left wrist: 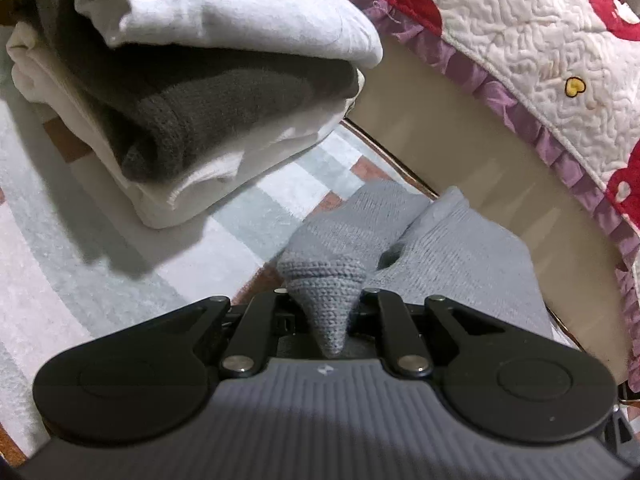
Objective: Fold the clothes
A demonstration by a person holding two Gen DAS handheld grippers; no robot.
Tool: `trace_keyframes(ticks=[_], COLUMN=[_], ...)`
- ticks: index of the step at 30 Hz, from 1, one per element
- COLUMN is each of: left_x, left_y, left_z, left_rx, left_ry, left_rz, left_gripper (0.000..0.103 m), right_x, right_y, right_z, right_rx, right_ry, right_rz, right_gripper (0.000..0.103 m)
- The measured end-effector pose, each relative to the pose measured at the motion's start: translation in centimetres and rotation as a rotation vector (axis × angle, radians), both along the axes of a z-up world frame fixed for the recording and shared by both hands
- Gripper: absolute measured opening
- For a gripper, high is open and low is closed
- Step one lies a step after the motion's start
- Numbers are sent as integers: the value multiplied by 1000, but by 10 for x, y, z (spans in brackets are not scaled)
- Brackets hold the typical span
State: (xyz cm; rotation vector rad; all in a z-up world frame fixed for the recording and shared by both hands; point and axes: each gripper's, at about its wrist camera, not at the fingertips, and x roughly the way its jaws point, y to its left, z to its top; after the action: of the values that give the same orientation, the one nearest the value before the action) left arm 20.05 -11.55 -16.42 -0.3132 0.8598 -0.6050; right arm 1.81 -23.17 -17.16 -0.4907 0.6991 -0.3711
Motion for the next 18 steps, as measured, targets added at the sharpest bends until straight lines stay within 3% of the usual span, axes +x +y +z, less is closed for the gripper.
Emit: trace_keyframes(ticks=[2,5,8,10,11,12,13,14,17,18], left_x=[3,6,6,5,3,1,-1,-2,-3,-4], left_y=[-1,-3,-3,-3,-5,-6,-6,-3,3,2], left_z=[0,3,3,3,6,11,16,20,22,13], left_rx=[-16,-34,-34,-24,2,22,28,28,27,37], left_ry=[12,17,26,22,-9,-39,-59,-65,-44,-15], left_rz=[0,-1,2,1,-6,-14,-21,-27,-62,-88], left_gripper=[11,11,11,11,11,11,11,11,12,12], right_x=[0,2,8,15,15,9,3,-4,-43,-46], right_y=[-8,-6,-4,-9,-10,-11,-12,-13,-15,-18], right_z=[-2,-13,-23,-23,-19,-7,4,16,42,36], right_rx=[-43,-102,-141,-120,-103,-81,-59,-38,5,23], right_ry=[20,68,84,61,59,43,27,12,-22,2], right_rz=[34,73,91,81,80,76,71,68,82,97], right_gripper=[66,65,78,78,55,45,30,25,23,23])
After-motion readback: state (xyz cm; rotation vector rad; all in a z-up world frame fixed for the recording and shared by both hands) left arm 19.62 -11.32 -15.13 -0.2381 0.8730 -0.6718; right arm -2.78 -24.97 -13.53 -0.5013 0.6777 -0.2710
